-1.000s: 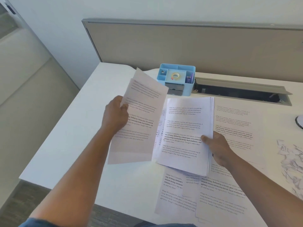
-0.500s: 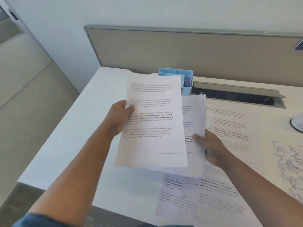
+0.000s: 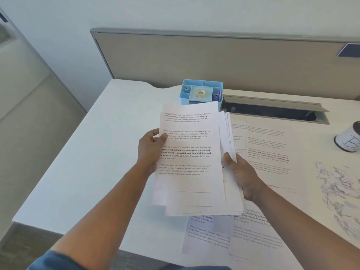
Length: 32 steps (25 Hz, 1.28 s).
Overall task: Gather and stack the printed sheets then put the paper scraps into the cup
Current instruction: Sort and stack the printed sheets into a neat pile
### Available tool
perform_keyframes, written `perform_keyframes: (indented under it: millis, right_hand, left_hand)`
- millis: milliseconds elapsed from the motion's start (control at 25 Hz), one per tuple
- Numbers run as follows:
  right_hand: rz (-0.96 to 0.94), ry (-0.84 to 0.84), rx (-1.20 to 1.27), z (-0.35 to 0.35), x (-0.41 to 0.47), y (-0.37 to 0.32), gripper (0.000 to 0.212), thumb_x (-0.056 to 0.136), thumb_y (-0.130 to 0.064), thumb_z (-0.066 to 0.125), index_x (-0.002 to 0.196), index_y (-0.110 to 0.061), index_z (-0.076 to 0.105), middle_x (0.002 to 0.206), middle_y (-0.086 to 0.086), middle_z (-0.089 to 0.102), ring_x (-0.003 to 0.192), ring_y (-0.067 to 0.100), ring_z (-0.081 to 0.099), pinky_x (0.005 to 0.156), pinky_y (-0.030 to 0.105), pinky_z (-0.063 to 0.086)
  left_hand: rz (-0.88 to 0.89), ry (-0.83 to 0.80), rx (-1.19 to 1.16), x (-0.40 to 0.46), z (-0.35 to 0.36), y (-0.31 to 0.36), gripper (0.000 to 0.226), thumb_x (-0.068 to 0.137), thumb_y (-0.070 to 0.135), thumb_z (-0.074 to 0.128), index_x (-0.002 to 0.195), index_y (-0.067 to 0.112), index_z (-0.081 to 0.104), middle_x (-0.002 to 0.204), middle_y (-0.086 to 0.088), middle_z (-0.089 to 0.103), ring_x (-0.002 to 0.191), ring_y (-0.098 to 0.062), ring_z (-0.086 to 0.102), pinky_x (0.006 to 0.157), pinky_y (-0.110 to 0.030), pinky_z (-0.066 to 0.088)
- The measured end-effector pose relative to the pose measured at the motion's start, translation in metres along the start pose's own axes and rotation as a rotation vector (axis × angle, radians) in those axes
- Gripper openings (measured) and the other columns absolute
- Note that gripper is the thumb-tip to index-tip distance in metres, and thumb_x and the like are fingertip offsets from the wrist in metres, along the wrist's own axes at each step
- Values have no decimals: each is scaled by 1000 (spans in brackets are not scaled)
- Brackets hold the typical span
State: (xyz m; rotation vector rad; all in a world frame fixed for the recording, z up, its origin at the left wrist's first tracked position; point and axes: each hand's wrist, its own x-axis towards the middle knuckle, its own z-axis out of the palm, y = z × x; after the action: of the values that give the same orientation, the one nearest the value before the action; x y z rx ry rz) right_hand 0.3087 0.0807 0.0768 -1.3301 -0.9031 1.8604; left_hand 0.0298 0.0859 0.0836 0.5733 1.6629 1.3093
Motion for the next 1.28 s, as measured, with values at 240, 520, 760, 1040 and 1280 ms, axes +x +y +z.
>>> perform_keyframes:
  millis: [240, 520, 760, 1040, 1280]
  right_hand:
    - [-25, -45, 10, 4, -3, -3, 30, 97, -27, 66, 126, -21, 64, 116, -1, 77, 100, 14, 75, 70, 25, 60]
    - [-20, -40, 47, 5, 0, -2, 31, 96, -18, 69, 126, -18, 63, 115, 4, 77, 96, 17, 77, 66, 28, 61]
    - [-12, -31, 58, 6, 4, 0, 34, 96, -20, 69, 129, -19, 63, 117, 5, 76, 103, 24, 75, 74, 38, 63]
    - [-13, -27, 56, 4, 10, 3, 36, 95, -26, 70, 130, -20, 63, 119, 4, 76, 108, 26, 74, 84, 43, 62]
    - [-8, -24, 60, 4, 12, 4, 40, 91, -29, 71, 129, -20, 64, 119, 4, 76, 110, 26, 73, 92, 47, 59]
  left_hand:
    - [-10, 61, -34, 0, 1, -3, 26, 90, 10, 78, 115, 13, 71, 81, -7, 76, 78, -26, 78, 70, -47, 65]
    - [-91, -20, -99, 3, -1, -2, 32, 90, -10, 68, 117, 7, 66, 102, -12, 79, 93, -33, 77, 78, -53, 63]
    - [-98, 2, -91, 6, -2, -6, 13, 95, 10, 73, 108, 10, 72, 93, -6, 80, 82, -26, 78, 62, -36, 61]
    - [-110, -41, -85, 8, 0, -8, 33, 87, -9, 72, 117, 4, 67, 96, -14, 76, 90, -35, 77, 76, -50, 64]
    - [-144, 6, -161, 6, 6, -11, 26, 91, 5, 76, 115, 2, 68, 106, -17, 78, 96, -36, 76, 81, -57, 62]
